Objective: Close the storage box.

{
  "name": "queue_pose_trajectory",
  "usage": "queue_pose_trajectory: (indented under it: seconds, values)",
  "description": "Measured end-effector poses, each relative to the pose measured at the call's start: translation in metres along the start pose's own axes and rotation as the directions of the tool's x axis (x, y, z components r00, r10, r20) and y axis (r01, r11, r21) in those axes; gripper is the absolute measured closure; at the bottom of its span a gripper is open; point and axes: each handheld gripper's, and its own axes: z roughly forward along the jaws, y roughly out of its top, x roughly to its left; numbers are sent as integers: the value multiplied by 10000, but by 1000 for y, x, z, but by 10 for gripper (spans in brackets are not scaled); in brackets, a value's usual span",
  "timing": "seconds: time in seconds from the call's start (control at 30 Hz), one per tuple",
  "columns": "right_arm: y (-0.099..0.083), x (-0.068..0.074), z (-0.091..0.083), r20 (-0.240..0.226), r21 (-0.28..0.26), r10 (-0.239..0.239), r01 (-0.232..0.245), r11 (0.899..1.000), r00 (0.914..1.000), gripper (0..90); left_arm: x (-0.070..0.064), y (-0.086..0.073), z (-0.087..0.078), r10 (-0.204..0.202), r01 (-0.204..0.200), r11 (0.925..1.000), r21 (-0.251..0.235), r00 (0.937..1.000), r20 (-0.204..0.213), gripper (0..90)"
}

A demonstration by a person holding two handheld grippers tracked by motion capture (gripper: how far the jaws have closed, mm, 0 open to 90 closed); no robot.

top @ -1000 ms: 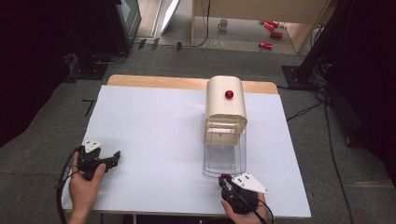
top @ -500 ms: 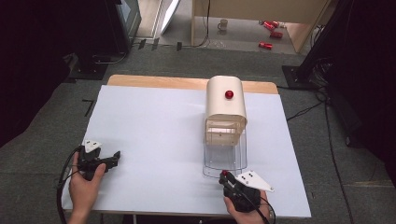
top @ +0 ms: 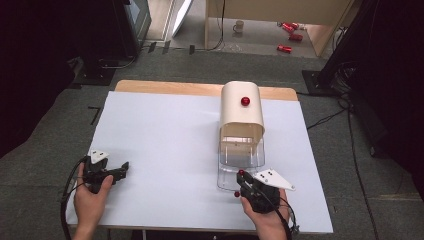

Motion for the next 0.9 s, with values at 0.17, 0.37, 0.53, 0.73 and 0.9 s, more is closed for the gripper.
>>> queue_pose_trajectory:
  seconds: [0.17, 0.37, 0.53, 0.73, 0.9]
  values:
    - [7, -1, 6, 33, -37, -9, 9, 10000, 10000, 758, 0, 0, 0, -1, 1, 10000, 2, 10000, 3, 144]
    - [19, -5, 17, 74, -121, 41, -40, 9999, 10000, 759, 0, 0, 0, -2, 2, 10000, 5, 10000, 5, 144]
    - [30, -8, 22, 188, -268, 22, -17, 9996, 9998, 762, 0, 0, 0, -14, 14, 10000, 7, 10000, 9, 144]
    - [35, -11, 30, 250, -324, 73, -64, 9995, 9997, 763, 0, 0, 0, -12, 12, 10000, 9, 10000, 8, 144]
    - [39, -14, 36, 285, -389, 89, -78, 9992, 9996, 763, 0, 0, 0, -9, 9, 10000, 10, 10000, 7, 144]
